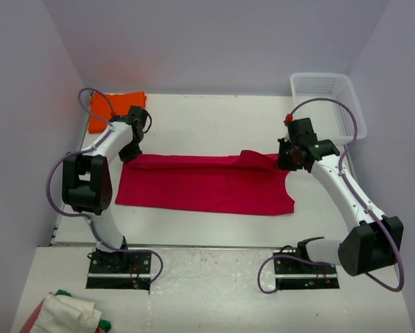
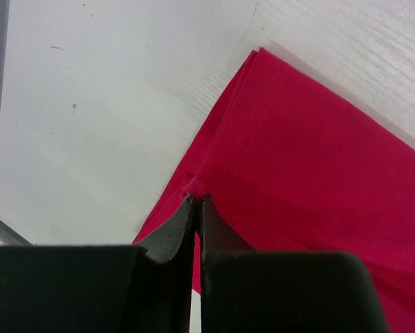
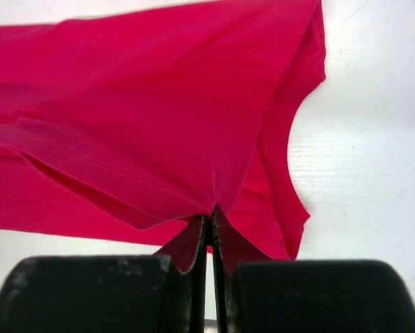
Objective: Fold and stack the t-shirts
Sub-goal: Fold the other side of the tshirt into a rectangle
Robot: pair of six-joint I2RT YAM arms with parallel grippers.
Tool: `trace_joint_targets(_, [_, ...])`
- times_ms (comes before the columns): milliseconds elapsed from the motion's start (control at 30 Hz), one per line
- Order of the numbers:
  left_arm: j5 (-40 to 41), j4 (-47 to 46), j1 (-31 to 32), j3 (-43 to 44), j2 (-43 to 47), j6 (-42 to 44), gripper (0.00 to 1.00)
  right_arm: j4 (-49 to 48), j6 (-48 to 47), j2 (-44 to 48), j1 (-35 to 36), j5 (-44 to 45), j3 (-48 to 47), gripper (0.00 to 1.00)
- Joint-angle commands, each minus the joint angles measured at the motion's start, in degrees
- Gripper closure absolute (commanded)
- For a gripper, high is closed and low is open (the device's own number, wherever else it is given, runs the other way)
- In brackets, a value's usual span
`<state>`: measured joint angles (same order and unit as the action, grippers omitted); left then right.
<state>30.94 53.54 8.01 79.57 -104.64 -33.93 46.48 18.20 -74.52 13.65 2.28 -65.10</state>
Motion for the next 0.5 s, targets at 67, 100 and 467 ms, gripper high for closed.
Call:
trace_joint_targets(67, [3.3,0.4,0.0,-2.0,3.2,-1.8,1.0,0.5,1.8,3.3,1.0,2.2,3.3,1.0])
trace_joint_targets(100, [3.5,0.3,0.0,-2.3,3.2,-1.8,1.0,0.5,1.8,3.7,1.1,2.4,3.8,1.0])
trace_joint_targets(467, [2.1,-1.6,1.0,-10.2,8.8,-4.6,0.72,0.8,5.2,6.2,5.8,4.0,8.2,1.0])
